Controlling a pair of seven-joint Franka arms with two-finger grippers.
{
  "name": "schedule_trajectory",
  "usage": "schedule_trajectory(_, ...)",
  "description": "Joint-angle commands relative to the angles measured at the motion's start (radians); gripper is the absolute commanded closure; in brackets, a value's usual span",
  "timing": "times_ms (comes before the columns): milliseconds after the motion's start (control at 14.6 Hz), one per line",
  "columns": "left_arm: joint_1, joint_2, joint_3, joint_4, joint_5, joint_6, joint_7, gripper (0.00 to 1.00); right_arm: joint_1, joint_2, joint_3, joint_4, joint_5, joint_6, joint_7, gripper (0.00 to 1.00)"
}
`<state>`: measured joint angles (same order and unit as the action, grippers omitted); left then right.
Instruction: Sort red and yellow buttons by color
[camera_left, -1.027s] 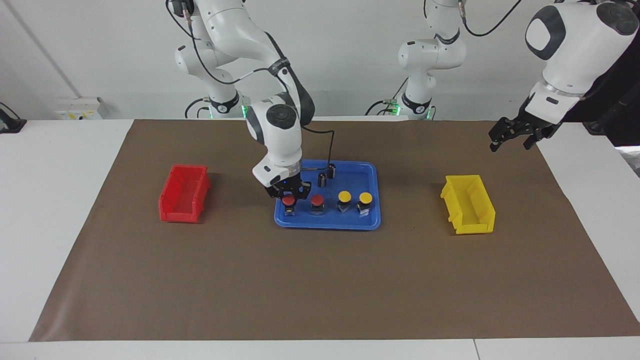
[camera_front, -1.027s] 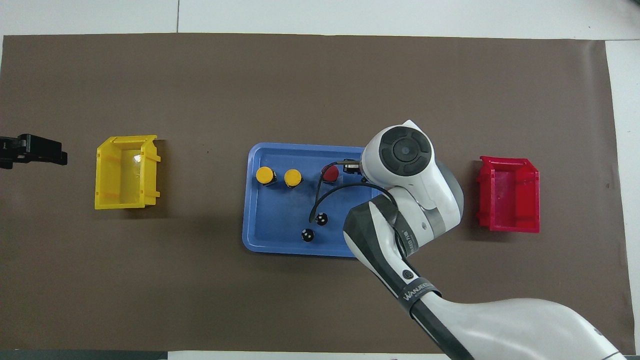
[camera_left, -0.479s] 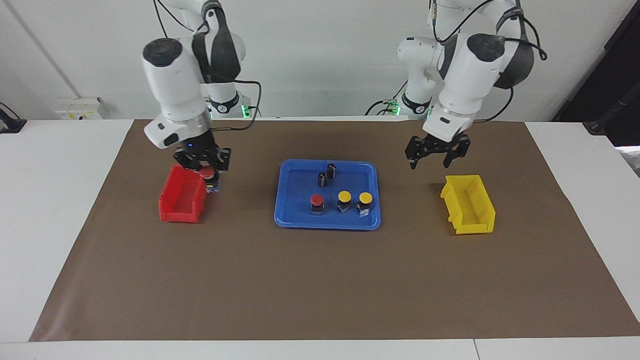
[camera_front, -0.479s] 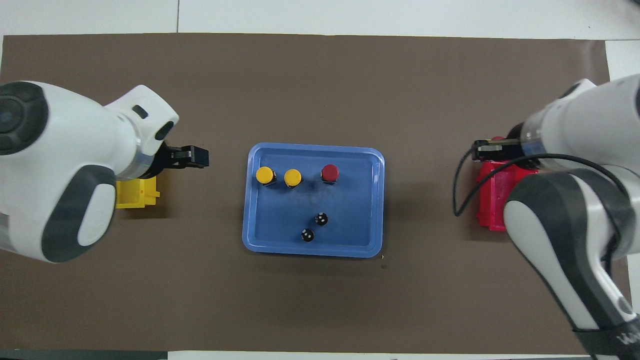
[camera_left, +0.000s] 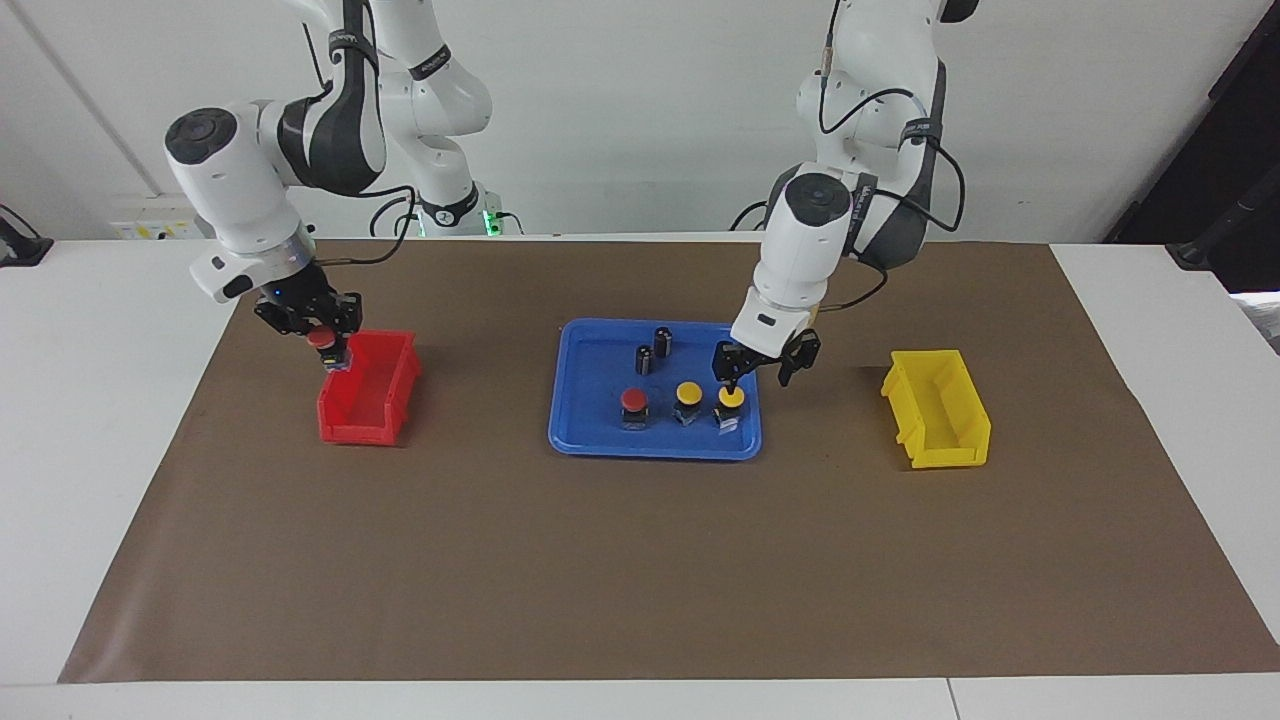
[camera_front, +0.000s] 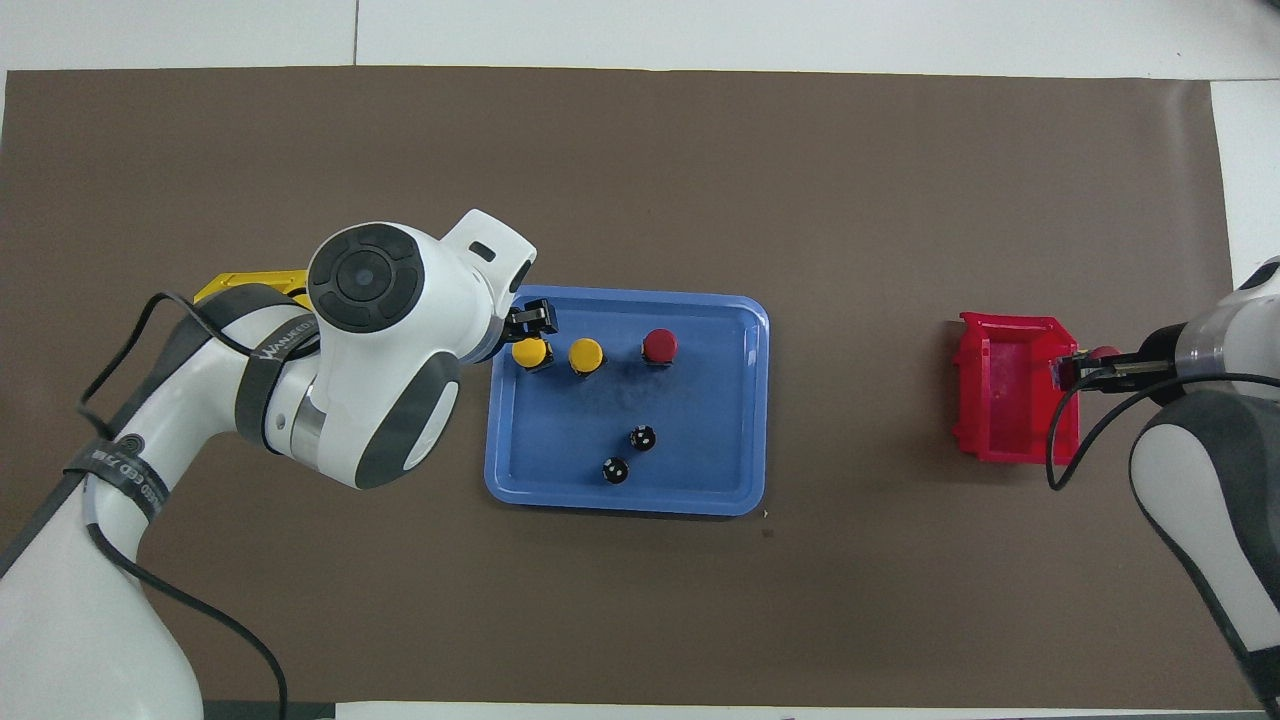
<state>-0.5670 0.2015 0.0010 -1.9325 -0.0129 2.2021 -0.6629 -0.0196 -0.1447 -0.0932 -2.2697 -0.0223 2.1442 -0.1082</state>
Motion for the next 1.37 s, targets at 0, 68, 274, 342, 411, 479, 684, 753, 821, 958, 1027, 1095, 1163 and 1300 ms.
schedule_trajectory(0, -0.025, -0.001, 0.016, 0.003, -0.016, 0.008, -0.027, 0.25, -0.002, -0.012, 0.015, -0.065, 0.015, 0.068, -0.015, 0.89)
schedule_trajectory(68, -0.033, -0.002, 0.017, -0.002, -0.016, 0.010, -0.032, 0.25, 0.000, 0.002, 0.015, -0.067, 0.015, 0.069, -0.013, 0.89)
schedule_trajectory(274, -0.033, -0.001, 0.016, -0.017, -0.016, 0.021, -0.035, 0.27, 0.003, 0.007, 0.015, -0.102, 0.015, 0.109, -0.015, 0.89)
schedule_trajectory(342, -0.036, 0.005, 0.016, -0.017, -0.016, 0.027, -0.037, 0.27, 0.003, 0.008, 0.015, -0.123, 0.015, 0.123, -0.013, 0.89)
schedule_trajectory(411, -0.036, 0.013, 0.016, -0.017, -0.016, 0.031, -0.035, 0.27, 0.004, 0.008, 0.016, -0.143, 0.015, 0.149, -0.013, 0.89)
schedule_trajectory(479, -0.037, 0.013, 0.016, -0.020, -0.016, 0.031, -0.035, 0.27, 0.006, 0.007, 0.016, -0.149, 0.015, 0.157, -0.013, 0.89)
schedule_trajectory(684, -0.044, 0.019, 0.016, -0.031, -0.016, 0.039, -0.041, 0.27, 0.015, 0.011, 0.015, -0.168, 0.016, 0.168, -0.008, 0.88)
schedule_trajectory(753, -0.044, 0.019, 0.016, -0.034, -0.016, 0.044, -0.041, 0.27, 0.016, 0.025, 0.015, -0.172, 0.015, 0.184, -0.008, 0.88)
schedule_trajectory(821, -0.045, 0.021, 0.016, -0.037, -0.016, 0.045, -0.041, 0.27, 0.016, 0.025, 0.016, -0.171, 0.015, 0.184, -0.008, 0.88)
schedule_trajectory(958, -0.044, 0.022, 0.016, -0.037, -0.018, 0.053, -0.043, 0.38, 0.018, 0.025, 0.015, -0.174, 0.015, 0.191, -0.007, 0.85)
schedule_trajectory(1027, -0.044, 0.022, 0.016, -0.037, -0.019, 0.054, -0.046, 0.56, 0.017, 0.025, 0.015, -0.174, 0.015, 0.191, -0.010, 0.77)
schedule_trajectory(1095, -0.045, 0.022, 0.016, -0.037, -0.019, 0.054, -0.070, 0.83, 0.016, 0.025, 0.015, -0.174, 0.015, 0.192, -0.011, 0.66)
schedule_trajectory(1163, -0.045, 0.022, 0.016, -0.037, -0.019, 0.053, -0.095, 0.91, 0.016, 0.025, 0.015, -0.174, 0.015, 0.192, -0.013, 0.52)
schedule_trajectory(1300, -0.047, 0.022, 0.016, -0.026, -0.019, 0.035, -0.106, 0.95, 0.016, 0.027, 0.015, -0.172, 0.015, 0.192, -0.013, 0.43)
